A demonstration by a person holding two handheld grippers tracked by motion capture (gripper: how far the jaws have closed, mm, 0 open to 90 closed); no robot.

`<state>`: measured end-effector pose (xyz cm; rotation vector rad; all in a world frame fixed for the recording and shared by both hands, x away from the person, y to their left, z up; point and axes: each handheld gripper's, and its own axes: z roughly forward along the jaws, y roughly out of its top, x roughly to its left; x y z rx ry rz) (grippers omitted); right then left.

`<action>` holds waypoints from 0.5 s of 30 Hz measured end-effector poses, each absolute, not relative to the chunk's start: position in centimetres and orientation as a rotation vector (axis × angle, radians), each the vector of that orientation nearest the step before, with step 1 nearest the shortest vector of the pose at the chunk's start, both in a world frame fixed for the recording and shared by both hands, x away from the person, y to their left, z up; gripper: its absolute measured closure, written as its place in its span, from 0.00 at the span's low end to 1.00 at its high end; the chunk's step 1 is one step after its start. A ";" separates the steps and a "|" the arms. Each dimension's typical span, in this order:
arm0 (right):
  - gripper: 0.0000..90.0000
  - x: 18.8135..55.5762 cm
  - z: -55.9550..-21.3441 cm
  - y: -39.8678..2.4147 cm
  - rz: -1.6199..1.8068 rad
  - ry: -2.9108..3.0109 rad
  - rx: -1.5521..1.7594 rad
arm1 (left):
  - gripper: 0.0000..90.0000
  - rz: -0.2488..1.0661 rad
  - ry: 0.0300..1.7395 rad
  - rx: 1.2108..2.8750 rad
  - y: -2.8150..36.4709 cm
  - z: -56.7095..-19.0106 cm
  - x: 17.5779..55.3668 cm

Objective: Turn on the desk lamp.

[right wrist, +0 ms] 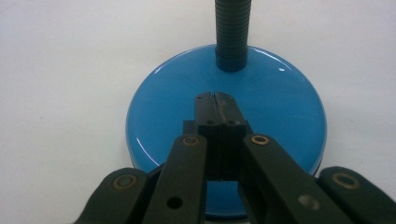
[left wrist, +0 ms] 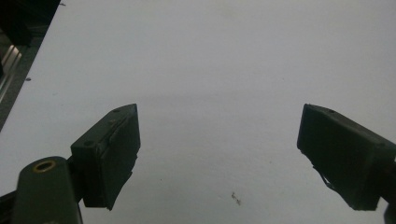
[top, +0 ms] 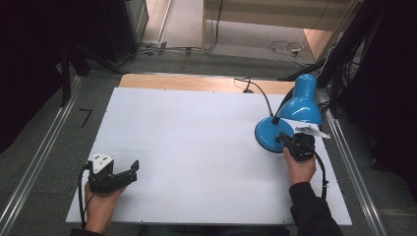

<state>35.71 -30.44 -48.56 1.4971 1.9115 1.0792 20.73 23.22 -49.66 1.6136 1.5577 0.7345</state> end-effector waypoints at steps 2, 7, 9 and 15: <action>0.98 35.7 -48.6 -30.4 1.079 1.915 1.498 | 0.15 0.735 1.558 1.613 23.2 -49.7 20.7; 0.98 35.8 -48.7 -30.4 1.076 1.918 1.502 | 0.15 0.733 1.558 1.614 23.2 -49.7 20.7; 0.98 35.8 -48.8 -30.4 1.074 1.920 1.503 | 0.15 0.734 1.557 1.615 23.2 -49.7 20.7; 0.98 35.8 -49.0 -30.4 1.074 1.916 1.510 | 0.15 0.731 1.558 1.615 23.2 -49.7 20.7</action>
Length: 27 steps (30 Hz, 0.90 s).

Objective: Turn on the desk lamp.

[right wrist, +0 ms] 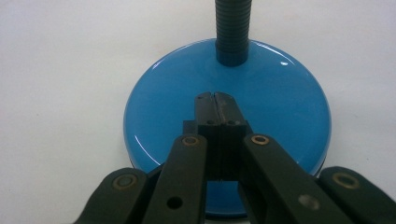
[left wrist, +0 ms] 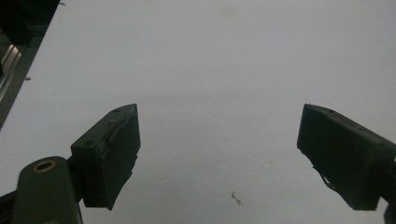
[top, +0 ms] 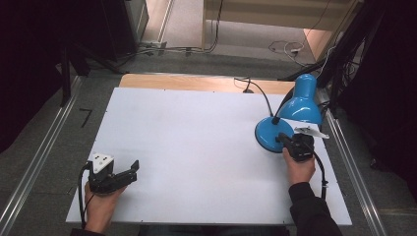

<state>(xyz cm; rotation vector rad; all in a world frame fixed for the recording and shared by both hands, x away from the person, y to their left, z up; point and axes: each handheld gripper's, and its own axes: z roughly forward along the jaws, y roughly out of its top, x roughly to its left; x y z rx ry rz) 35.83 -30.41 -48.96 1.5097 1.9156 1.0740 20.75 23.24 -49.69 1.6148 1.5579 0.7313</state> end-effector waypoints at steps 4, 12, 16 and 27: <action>0.98 35.8 -49.1 -30.4 1.075 1.915 1.511 | 0.15 0.731 1.558 1.615 23.2 -49.7 20.8; 0.98 35.8 -49.2 -30.4 1.076 1.918 1.519 | 0.15 0.731 1.559 1.614 23.2 -49.7 20.8; 0.98 35.8 -49.2 -30.4 1.072 1.918 1.521 | 0.15 0.730 1.558 1.615 23.2 -49.7 20.8; 0.98 35.7 -49.3 -30.3 1.063 1.927 1.517 | 0.15 0.730 1.558 1.612 23.3 -49.7 20.7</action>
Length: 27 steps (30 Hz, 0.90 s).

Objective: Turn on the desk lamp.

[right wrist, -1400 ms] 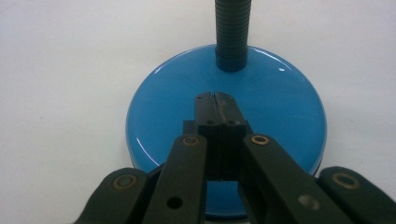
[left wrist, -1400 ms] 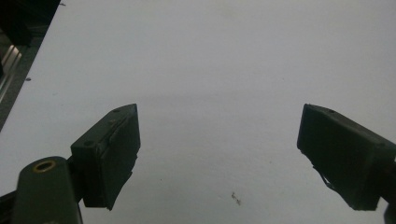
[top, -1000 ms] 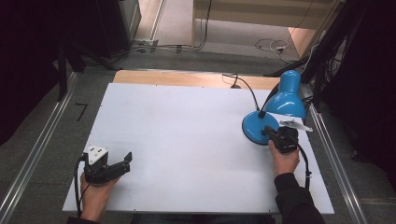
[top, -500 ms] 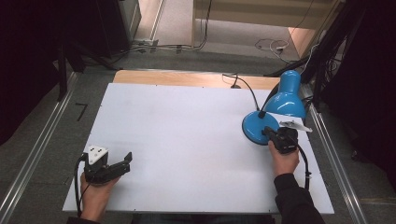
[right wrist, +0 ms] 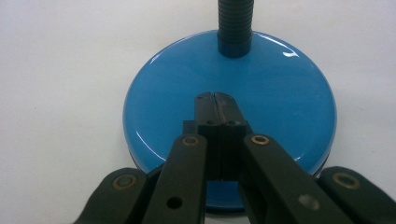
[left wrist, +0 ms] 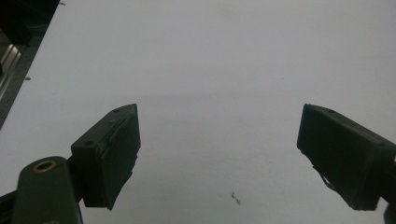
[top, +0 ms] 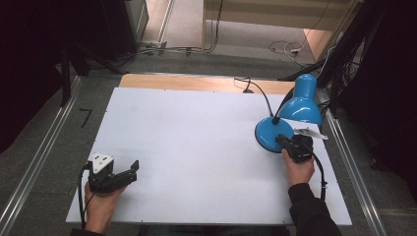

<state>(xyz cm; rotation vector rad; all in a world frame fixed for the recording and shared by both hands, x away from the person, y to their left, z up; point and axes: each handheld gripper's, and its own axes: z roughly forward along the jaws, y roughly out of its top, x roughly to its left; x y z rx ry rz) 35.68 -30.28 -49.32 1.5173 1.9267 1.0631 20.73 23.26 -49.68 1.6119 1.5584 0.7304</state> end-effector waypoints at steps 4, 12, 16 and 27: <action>0.98 35.6 -49.3 -30.2 1.054 1.926 1.508 | 0.15 0.730 1.557 1.611 23.3 -49.7 20.7; 0.98 35.4 -49.4 -30.1 1.053 1.918 1.498 | 0.15 0.729 1.556 1.611 23.3 -49.6 20.7; 0.98 35.4 -49.4 -30.1 1.048 1.916 1.490 | 0.15 0.728 1.553 1.612 23.3 -49.6 20.7; 0.98 35.2 -49.5 -30.0 1.031 1.917 1.466 | 0.16 0.731 1.553 1.610 23.3 -49.6 20.6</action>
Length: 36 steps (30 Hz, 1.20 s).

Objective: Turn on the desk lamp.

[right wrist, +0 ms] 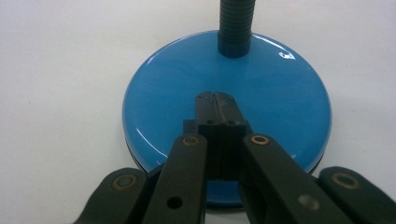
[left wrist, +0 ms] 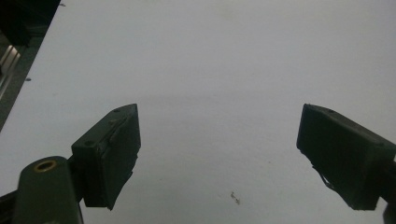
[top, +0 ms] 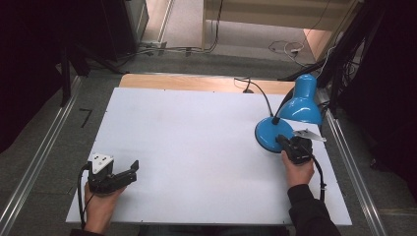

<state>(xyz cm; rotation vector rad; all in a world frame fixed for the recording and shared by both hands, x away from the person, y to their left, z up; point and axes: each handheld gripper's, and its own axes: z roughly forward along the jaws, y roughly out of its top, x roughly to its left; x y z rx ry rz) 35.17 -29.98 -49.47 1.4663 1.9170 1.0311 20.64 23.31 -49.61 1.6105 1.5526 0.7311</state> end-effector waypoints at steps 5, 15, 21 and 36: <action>0.98 35.1 -49.5 -29.9 1.019 1.917 1.455 | 0.16 0.731 1.552 1.610 23.3 -49.6 20.6; 0.98 35.0 -49.5 -29.8 1.009 1.915 1.449 | 0.16 0.733 1.552 1.608 23.3 -49.6 20.6; 0.98 34.9 -49.7 -29.9 1.012 1.925 1.461 | 0.16 0.733 1.550 1.609 23.3 -49.6 20.6; 0.98 35.0 -49.7 -30.1 1.036 1.919 1.481 | 0.16 0.732 1.550 1.606 23.3 -49.6 20.6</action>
